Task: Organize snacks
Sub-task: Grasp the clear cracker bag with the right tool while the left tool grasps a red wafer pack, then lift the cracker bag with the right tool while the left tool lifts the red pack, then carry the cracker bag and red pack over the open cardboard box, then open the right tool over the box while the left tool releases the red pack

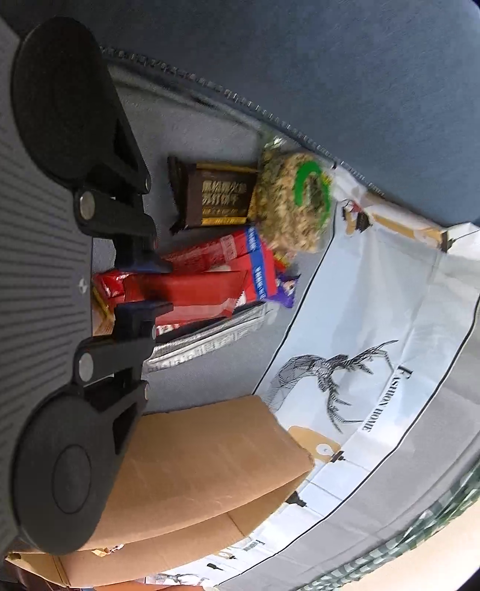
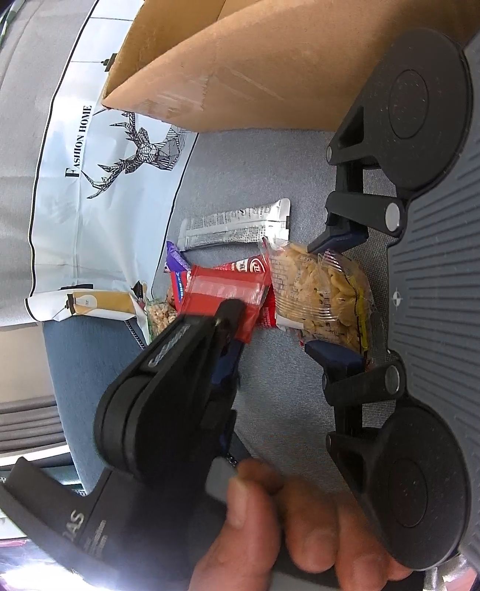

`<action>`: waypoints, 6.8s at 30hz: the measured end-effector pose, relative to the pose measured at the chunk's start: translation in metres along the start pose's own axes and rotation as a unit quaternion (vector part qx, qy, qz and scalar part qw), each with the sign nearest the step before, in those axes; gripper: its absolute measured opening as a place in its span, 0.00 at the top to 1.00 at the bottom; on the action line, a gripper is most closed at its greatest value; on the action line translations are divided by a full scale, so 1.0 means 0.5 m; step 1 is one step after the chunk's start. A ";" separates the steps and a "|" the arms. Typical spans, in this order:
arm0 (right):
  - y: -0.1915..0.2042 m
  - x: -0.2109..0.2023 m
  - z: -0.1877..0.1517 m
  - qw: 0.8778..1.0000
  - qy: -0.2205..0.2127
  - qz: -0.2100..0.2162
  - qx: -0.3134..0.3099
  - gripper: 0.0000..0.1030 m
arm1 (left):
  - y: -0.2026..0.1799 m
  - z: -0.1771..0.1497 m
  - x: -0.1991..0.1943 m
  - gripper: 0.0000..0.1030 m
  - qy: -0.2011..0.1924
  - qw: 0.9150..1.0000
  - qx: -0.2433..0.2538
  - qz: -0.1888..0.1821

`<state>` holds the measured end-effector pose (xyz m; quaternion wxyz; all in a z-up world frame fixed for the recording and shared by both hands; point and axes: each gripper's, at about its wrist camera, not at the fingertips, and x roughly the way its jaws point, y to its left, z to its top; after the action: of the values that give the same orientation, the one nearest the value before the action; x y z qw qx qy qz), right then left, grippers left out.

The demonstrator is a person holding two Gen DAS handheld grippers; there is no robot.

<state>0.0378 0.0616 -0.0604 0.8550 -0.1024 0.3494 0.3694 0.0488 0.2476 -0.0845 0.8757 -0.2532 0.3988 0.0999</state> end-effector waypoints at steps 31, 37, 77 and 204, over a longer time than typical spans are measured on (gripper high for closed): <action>-0.028 -0.002 0.000 0.999 0.032 -0.017 0.019 0.43 | -0.045 -0.013 0.040 0.20 0.058 0.991 0.100 0.066; -0.026 0.000 -0.005 0.999 0.033 -0.020 0.014 0.43 | -0.066 -0.042 0.059 0.21 0.072 0.982 0.153 0.083; -0.023 -0.059 0.013 0.995 -0.071 -0.062 -0.010 0.50 | -0.034 0.020 -0.032 0.53 -0.060 0.997 0.040 0.011; -0.406 -0.345 -0.025 0.899 -0.268 -0.329 0.108 0.50 | -0.503 -0.120 -0.064 0.53 -0.178 0.943 0.153 -0.234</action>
<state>0.0906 -0.1836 0.0297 0.9949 -0.0154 0.0916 0.0402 0.0836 0.0027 -0.0025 0.9594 -0.1806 0.1760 -0.1264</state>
